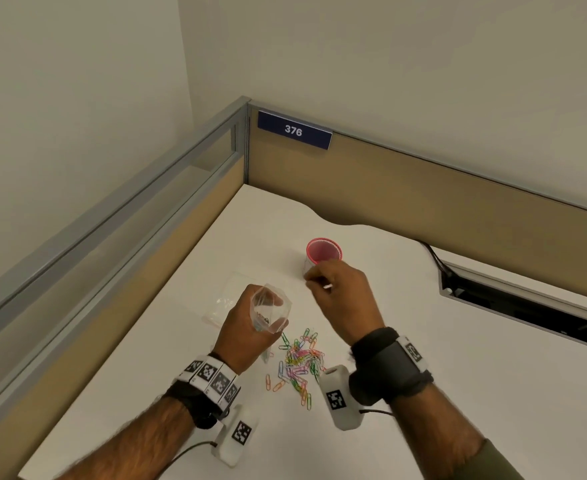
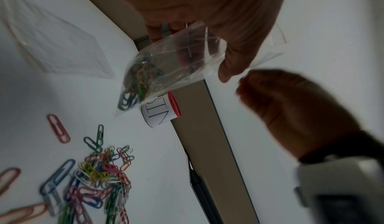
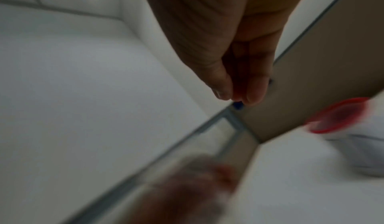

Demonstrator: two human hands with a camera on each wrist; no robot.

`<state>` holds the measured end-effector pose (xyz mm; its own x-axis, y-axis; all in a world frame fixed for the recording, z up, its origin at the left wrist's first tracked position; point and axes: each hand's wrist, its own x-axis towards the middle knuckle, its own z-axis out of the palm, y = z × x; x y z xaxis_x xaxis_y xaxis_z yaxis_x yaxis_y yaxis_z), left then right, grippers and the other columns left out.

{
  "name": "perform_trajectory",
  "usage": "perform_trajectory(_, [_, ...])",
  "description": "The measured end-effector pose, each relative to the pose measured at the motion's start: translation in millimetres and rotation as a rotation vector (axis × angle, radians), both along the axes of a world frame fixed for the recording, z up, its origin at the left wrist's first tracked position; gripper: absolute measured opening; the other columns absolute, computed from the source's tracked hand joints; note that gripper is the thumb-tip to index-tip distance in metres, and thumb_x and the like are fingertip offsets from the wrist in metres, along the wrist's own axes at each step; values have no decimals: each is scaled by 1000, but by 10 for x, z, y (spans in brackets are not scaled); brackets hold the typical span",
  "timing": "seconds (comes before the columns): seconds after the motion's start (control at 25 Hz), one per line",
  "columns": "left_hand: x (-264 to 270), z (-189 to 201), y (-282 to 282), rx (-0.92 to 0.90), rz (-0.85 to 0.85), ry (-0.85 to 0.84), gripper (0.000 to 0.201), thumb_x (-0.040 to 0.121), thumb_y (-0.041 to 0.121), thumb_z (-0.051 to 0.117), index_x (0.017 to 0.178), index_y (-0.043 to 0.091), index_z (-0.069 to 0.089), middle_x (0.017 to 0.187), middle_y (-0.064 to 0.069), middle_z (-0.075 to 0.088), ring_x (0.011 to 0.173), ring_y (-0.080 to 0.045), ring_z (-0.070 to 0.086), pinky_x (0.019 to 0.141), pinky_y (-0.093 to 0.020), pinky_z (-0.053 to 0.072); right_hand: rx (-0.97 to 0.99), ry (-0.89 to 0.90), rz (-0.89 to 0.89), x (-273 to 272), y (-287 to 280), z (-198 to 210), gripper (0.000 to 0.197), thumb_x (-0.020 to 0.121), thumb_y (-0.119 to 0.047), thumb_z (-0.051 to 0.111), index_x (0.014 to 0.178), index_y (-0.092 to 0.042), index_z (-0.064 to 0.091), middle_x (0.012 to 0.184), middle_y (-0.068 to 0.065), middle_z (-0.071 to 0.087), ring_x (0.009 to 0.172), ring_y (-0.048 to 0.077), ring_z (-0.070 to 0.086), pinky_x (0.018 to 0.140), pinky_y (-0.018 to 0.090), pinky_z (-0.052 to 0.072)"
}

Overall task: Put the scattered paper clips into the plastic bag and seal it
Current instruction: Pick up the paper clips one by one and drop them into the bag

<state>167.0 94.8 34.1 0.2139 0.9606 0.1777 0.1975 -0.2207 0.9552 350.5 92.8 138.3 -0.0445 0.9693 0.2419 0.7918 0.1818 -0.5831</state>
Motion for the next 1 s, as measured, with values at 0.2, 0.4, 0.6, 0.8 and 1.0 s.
perform_trajectory(0.2, [-220,-11,1,-21,11,4,38,73,26,77,104,18,57,107,2,67,109,-19,63,99,-36,50,-526,-328,-63,395,116,-987,33,93,-10,51,123,-21,59,128,3,57,119,23,53,100,32,42])
perform_trajectory(0.4, [-283,19,-23,-20,64,22,37,76,10,80,103,18,57,104,5,67,107,-13,62,97,-28,48,-600,-485,177,223,57,-1358,70,85,6,52,144,-28,36,154,5,28,141,26,27,111,41,36])
perform_trajectory(0.6, [-280,0,-25,-5,84,47,39,77,5,81,104,17,57,104,6,66,105,-11,62,93,-17,46,-590,-562,243,252,-150,-1498,51,93,-12,49,142,-17,36,146,13,33,133,34,36,104,45,43])
perform_trajectory(0.8, [-265,-52,-44,-15,107,47,39,77,6,82,104,16,57,105,4,67,105,-13,62,94,-21,47,-571,-492,188,524,-343,-1487,39,92,-7,46,128,-19,54,122,6,53,114,26,52,93,37,48])
perform_trajectory(1.0, [-210,-105,-72,-27,69,51,40,76,7,83,104,17,57,107,1,67,106,-15,63,96,-30,51,-661,-422,156,596,-455,-1443,70,81,-40,70,140,-22,38,138,3,42,126,23,40,100,39,45])
